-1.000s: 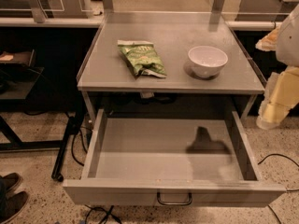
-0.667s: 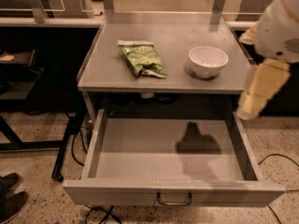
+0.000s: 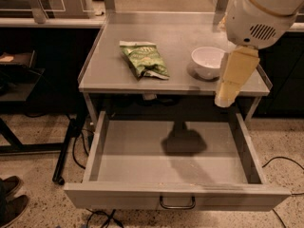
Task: Place green jalapeno chip bag into top drawer
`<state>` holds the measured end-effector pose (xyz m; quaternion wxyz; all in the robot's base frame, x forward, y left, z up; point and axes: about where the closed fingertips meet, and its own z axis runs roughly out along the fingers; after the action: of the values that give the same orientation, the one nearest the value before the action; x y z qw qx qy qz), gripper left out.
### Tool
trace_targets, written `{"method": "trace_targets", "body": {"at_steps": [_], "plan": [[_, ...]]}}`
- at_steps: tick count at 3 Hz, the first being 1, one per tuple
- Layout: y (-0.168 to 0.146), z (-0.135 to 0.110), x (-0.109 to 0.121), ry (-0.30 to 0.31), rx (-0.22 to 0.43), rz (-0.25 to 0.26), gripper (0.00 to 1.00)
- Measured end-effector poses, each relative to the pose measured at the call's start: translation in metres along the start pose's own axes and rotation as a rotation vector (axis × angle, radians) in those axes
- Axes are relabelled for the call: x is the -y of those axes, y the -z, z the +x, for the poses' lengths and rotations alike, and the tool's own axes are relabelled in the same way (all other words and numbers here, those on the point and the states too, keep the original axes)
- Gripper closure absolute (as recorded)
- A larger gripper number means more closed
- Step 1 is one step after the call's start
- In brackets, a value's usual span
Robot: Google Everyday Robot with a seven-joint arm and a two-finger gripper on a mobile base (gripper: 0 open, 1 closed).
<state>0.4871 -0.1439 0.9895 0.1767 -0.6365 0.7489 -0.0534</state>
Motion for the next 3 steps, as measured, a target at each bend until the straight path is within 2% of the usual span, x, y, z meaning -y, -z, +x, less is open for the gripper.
{"method": "trace_targets", "body": {"at_steps": [1,2,3], "plan": [[-0.023,-0.039,0.02,0.042,0.051,0.016,0.0],[-0.046,-0.085,0.042,0.104,0.118,0.005,0.0],[-0.077,-0.129,0.064,0.187,0.17,-0.035,0.0]]}}
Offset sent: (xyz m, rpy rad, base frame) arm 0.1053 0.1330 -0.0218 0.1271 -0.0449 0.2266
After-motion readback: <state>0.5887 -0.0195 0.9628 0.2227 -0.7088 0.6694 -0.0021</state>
